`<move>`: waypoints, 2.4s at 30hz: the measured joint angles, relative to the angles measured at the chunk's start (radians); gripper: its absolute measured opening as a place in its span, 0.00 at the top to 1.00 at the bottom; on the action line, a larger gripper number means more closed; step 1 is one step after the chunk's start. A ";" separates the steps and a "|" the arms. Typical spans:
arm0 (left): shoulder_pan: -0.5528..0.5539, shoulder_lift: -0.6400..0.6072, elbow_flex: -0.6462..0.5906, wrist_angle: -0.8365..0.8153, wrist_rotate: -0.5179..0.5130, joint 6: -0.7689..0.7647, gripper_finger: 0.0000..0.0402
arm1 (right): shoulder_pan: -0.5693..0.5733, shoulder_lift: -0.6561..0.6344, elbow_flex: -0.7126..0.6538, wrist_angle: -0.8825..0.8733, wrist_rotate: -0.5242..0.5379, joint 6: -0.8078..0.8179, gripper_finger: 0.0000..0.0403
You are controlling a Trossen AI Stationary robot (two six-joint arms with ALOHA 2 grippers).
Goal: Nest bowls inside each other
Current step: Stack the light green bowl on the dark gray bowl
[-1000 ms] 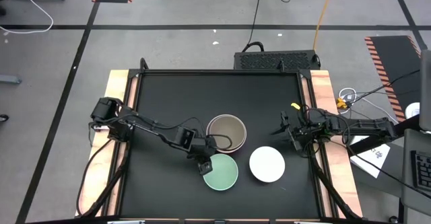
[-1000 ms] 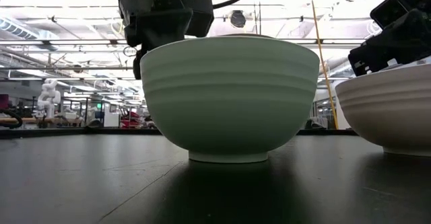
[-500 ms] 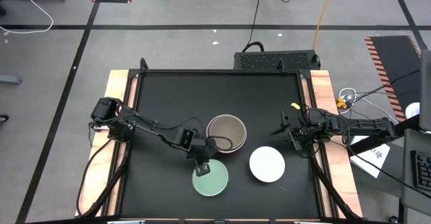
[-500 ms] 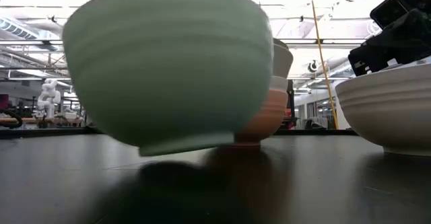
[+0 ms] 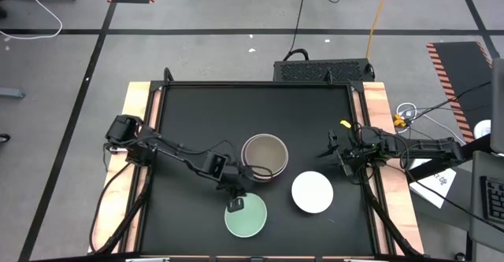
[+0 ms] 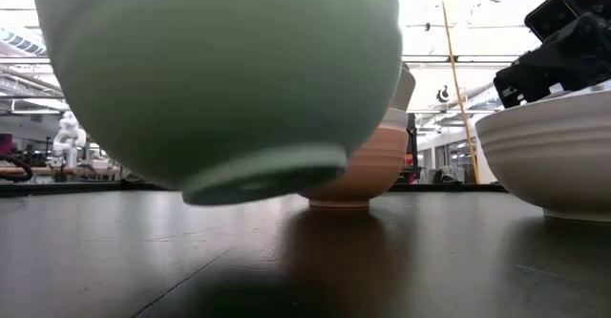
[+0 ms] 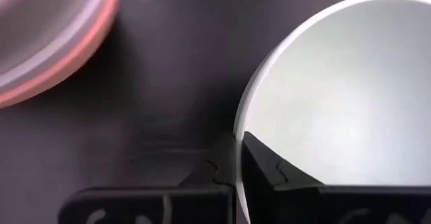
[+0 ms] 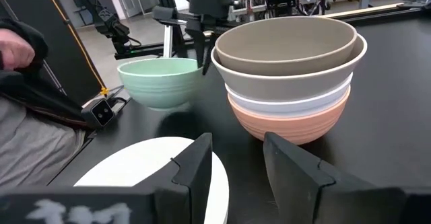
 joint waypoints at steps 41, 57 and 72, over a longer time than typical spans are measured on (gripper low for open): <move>-0.083 -0.082 0.029 0.364 0.050 0.141 0.99 | 0.000 0.008 0.000 0.000 0.000 0.014 0.69; 0.013 -0.127 0.424 -0.144 -0.123 0.361 0.99 | 0.000 0.027 0.000 0.000 0.000 0.014 0.69; 0.334 -0.122 0.674 -0.426 -0.017 0.323 0.99 | 0.000 0.026 0.000 0.000 0.001 -0.015 0.69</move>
